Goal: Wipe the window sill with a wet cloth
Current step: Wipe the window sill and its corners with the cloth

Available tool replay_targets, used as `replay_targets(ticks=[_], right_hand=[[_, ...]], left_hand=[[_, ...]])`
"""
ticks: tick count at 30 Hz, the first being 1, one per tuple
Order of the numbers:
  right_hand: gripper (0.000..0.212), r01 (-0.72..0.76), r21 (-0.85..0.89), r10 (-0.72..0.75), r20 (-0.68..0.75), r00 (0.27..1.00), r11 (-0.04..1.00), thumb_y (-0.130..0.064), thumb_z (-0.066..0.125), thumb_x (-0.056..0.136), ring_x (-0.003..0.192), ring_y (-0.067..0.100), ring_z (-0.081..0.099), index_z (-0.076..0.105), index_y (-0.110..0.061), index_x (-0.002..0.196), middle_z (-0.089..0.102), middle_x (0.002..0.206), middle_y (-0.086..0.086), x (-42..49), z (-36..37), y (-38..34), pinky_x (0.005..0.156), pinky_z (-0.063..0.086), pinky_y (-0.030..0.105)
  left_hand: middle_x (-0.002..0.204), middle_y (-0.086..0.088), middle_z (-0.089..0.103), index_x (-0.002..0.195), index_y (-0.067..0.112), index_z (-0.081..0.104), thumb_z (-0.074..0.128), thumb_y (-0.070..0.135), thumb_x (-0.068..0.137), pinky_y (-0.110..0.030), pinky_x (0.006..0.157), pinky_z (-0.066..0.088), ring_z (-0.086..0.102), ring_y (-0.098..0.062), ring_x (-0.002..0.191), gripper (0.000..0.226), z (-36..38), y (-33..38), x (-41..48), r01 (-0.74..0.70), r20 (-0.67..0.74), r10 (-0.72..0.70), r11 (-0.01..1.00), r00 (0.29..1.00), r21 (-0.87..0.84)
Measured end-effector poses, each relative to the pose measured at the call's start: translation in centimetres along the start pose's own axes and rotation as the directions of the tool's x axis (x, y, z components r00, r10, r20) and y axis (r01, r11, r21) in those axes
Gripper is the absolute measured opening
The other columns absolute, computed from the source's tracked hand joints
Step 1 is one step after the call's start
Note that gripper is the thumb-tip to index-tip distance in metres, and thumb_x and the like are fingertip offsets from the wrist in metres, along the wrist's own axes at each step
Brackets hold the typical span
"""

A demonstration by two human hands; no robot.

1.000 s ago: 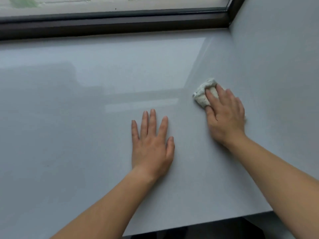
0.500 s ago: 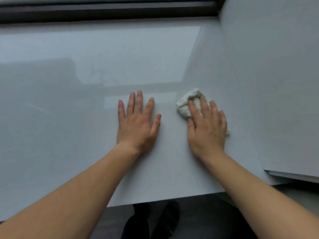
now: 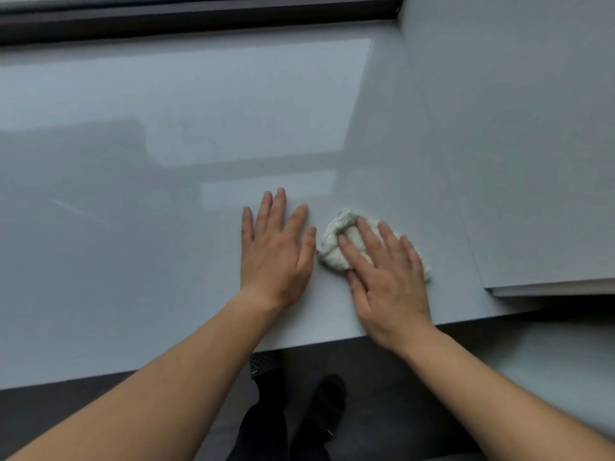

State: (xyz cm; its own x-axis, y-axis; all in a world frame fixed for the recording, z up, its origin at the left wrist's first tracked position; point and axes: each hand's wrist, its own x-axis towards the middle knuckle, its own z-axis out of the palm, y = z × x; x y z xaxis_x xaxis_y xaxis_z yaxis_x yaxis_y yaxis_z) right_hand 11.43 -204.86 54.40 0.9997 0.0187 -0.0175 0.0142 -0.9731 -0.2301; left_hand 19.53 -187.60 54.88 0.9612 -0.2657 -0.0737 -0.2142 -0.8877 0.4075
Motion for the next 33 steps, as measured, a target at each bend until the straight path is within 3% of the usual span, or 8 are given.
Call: replay_targets(ticks=[2, 4, 9, 15, 18, 21, 25, 33], right_hand=[[0.054, 0.135, 0.013, -0.135, 0.072, 0.988, 0.991, -0.036, 0.042, 0.096, 0.150, 0.026, 0.019, 0.037, -0.037, 0.150, 0.025, 0.162, -0.004, -1.2, -0.4, 1.4, 0.121, 0.013, 0.047], [0.055, 0.145, -0.001, -0.145, 0.102, 0.984, 0.989, -0.037, 0.040, 0.095, 0.150, 0.025, 0.019, 0.035, -0.039, 0.150, 0.024, 0.163, -0.006, -1.5, -0.9, 3.5, 0.121, 0.012, 0.046], [0.055, -0.243, 0.031, 0.244, -0.009, 0.970, 0.969, -0.040, 0.031, 0.095, 0.151, 0.026, 0.015, 0.034, -0.037, 0.150, 0.020, 0.164, -0.004, -2.1, -1.0, 3.7, 0.121, 0.008, 0.045], [0.054, -0.030, 0.008, 0.029, 0.058, 0.998, 1.000, -0.036, 0.035, 0.096, 0.151, 0.024, 0.016, 0.035, -0.038, 0.150, 0.023, 0.163, -0.005, -6.1, -0.6, 4.1, 0.122, 0.007, 0.041], [0.054, -0.234, 0.052, 0.233, 0.028, 0.972, 0.971, -0.038, 0.034, 0.095, 0.151, 0.024, 0.015, 0.036, -0.039, 0.149, 0.021, 0.163, -0.006, -5.5, -1.0, 5.4, 0.121, 0.009, 0.043], [0.055, -0.337, 0.026, 0.337, -0.002, 0.941, 0.941, -0.039, 0.029, 0.096, 0.151, 0.025, 0.013, 0.034, -0.036, 0.150, 0.019, 0.164, -0.004, -4.6, -0.9, 3.9, 0.121, 0.008, 0.044], [0.057, -0.312, -0.006, 0.312, 0.024, 0.950, 0.950, -0.041, 0.025, 0.096, 0.150, 0.029, 0.015, 0.030, -0.034, 0.152, 0.019, 0.164, -0.001, 1.0, -1.2, 4.2, 0.119, 0.010, 0.045], [0.053, -0.398, -0.030, 0.397, -0.045, 0.917, 0.917, -0.036, 0.033, 0.102, 0.150, 0.028, 0.011, 0.026, -0.035, 0.154, 0.015, 0.165, -0.003, 17.2, -0.7, 5.9, 0.120, 0.008, 0.044]], left_hand=[[0.166, -0.004, 0.008, 0.152, 0.027, 0.030, 0.009, 0.054, 0.094, -0.046, 0.122, -0.008, -0.005, -0.017, 0.152, 0.067, 0.1, -0.2, 0.1, -0.001, 0.004, 0.000, 0.999, 1.000, 0.052], [0.166, -0.005, 0.007, 0.153, 0.028, 0.028, 0.010, 0.054, 0.094, -0.045, 0.121, -0.009, -0.006, -0.018, 0.152, 0.067, 0.1, -0.2, -0.4, -0.009, 0.012, 0.008, 0.996, 1.000, 0.084], [0.166, -0.006, 0.005, 0.153, 0.027, 0.026, 0.014, 0.054, 0.094, -0.045, 0.121, -0.011, -0.007, -0.020, 0.152, 0.066, 0.5, -0.5, -1.6, -0.014, 0.023, 0.011, 0.991, 1.000, 0.134], [0.166, -0.006, 0.005, 0.153, 0.027, 0.024, 0.018, 0.052, 0.095, -0.046, 0.121, -0.010, -0.007, -0.020, 0.152, 0.063, 0.5, -0.9, -1.9, -0.016, 0.036, 0.010, 0.988, 0.999, 0.154], [0.166, -0.005, 0.007, 0.152, 0.026, 0.027, 0.020, 0.050, 0.095, -0.046, 0.122, -0.008, -0.005, -0.020, 0.152, 0.062, 0.2, -1.0, -1.9, -0.014, 0.057, 0.007, 0.991, 0.998, 0.134], [0.161, -0.008, 0.024, 0.144, 0.023, 0.039, 0.025, 0.048, 0.093, -0.047, 0.122, -0.001, 0.011, -0.025, 0.150, 0.059, -0.4, -0.8, -1.5, 0.008, 0.017, -0.010, 0.994, 1.000, 0.113], [0.148, -0.011, 0.040, 0.136, 0.018, 0.049, 0.026, 0.047, 0.090, -0.049, 0.121, 0.005, 0.030, -0.029, 0.141, 0.059, -1.2, -1.0, 1.6, -0.020, -0.031, 0.023, 0.996, 0.999, 0.087], [0.161, -0.010, 0.022, 0.144, 0.022, 0.039, 0.033, 0.042, 0.098, -0.047, 0.122, 0.000, 0.012, -0.026, 0.151, 0.051, -2.5, -2.7, 11.6, -0.062, 0.003, 0.063, 0.989, 0.998, 0.133]])
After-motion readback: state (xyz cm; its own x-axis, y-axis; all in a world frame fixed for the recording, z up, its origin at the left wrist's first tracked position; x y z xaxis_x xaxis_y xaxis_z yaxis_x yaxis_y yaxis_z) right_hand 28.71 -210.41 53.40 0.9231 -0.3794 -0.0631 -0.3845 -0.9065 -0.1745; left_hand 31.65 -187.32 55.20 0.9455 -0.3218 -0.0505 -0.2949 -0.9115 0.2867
